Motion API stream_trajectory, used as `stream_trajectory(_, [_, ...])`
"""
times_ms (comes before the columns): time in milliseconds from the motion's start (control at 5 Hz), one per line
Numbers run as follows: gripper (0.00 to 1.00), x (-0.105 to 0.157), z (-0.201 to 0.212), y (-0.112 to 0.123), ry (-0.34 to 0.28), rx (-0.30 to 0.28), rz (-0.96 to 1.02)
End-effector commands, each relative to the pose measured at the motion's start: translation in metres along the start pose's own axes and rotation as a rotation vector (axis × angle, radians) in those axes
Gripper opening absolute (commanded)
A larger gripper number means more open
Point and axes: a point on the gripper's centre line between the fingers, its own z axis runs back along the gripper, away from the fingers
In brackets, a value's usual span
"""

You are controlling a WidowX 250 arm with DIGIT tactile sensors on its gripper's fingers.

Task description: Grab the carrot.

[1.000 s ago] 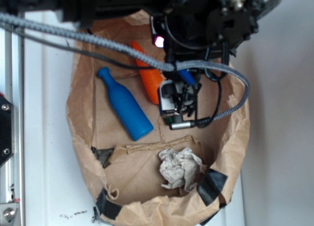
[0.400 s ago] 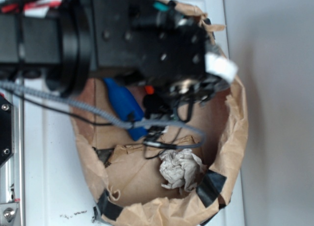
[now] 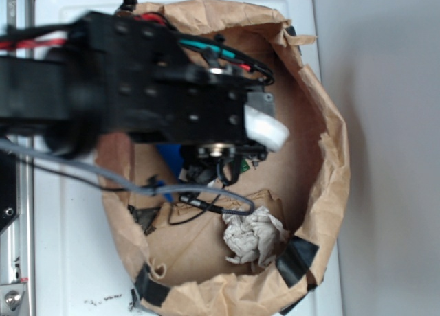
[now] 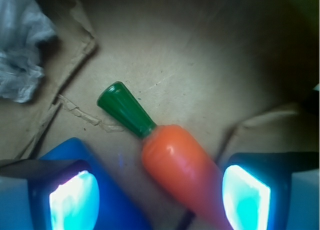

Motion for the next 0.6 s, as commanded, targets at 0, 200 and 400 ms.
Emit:
stream_trajectory(0, [1.00, 0.009, 0.014, 0.035, -0.048, -0.124, 0.002])
stream_trajectory(200, [1.00, -0.003, 0.010, 0.026, -0.038, -0.131, -0.020])
stream_trajectory(400, [1.00, -0.008, 0.006, 0.025, -0.055, -0.122, -0.034])
